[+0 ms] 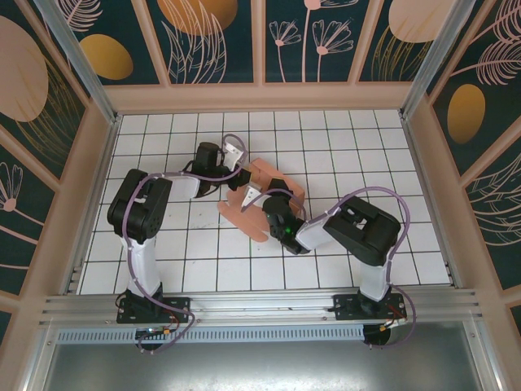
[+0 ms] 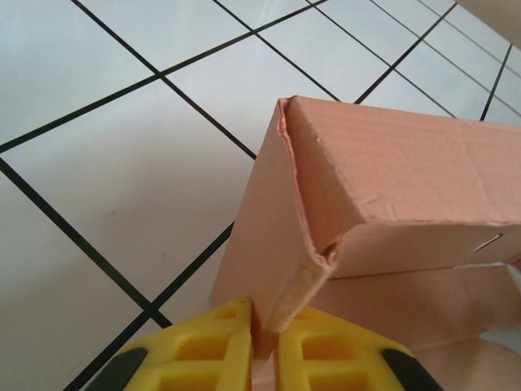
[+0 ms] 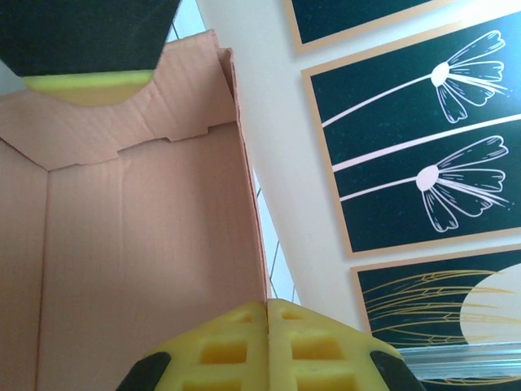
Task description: Fold the paper box
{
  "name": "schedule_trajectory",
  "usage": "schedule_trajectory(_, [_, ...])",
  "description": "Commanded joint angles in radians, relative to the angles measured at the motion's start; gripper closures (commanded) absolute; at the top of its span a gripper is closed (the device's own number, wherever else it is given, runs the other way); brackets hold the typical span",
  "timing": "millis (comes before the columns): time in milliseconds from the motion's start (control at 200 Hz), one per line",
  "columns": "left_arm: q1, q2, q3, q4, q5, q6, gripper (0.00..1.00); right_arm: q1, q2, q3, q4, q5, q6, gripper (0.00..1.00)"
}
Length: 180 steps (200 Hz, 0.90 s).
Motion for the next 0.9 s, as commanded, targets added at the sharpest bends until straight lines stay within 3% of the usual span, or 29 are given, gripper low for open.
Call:
schedule_trajectory(0, [-0.016, -0.039, -0.030, 0.025, 0.013, 0.040, 0.90, 0.010, -0.057, 0.040, -0.082, -0.055, 0.120, 0.98])
schedule_trajectory(50, [-0.016, -0.045, -0.038, 0.031, 0.003, 0.046, 0.92, 0.009, -0.074, 0.048, -0.138, -0.076, 0.172, 0.94])
schedule_trajectory(230, [-0.016, -0.052, -0.049, 0.032, -0.025, 0.065, 0.91, 0.002, -0.163, 0.068, -0.330, -0.176, 0.359, 0.57])
schedule_trajectory(345, [-0.016, -0.057, -0.061, 0.049, -0.040, 0.066, 0.90, -0.010, -0.240, 0.090, -0.475, -0.293, 0.507, 0.44])
schedule_trajectory(510, [-0.016, -0.081, -0.117, 0.148, -0.074, 0.054, 0.88, -0.057, -0.386, 0.072, -0.584, -0.572, 0.740, 0.36])
schedule_trajectory(691, [-0.016, -0.112, -0.173, 0.236, -0.090, 0.046, 0.89, -0.190, -0.553, 0.006, -0.548, -0.824, 1.038, 0.36])
schedule_trajectory(786, [-0.018, -0.129, -0.206, 0.284, -0.091, 0.041, 0.89, -0.282, -0.596, 0.014, -0.560, -0.887, 1.207, 0.36])
schedule_trajectory(896, [-0.031, -0.148, -0.234, 0.305, -0.115, 0.038, 0.89, -0.376, -0.549, 0.110, -0.706, -0.957, 1.360, 0.36])
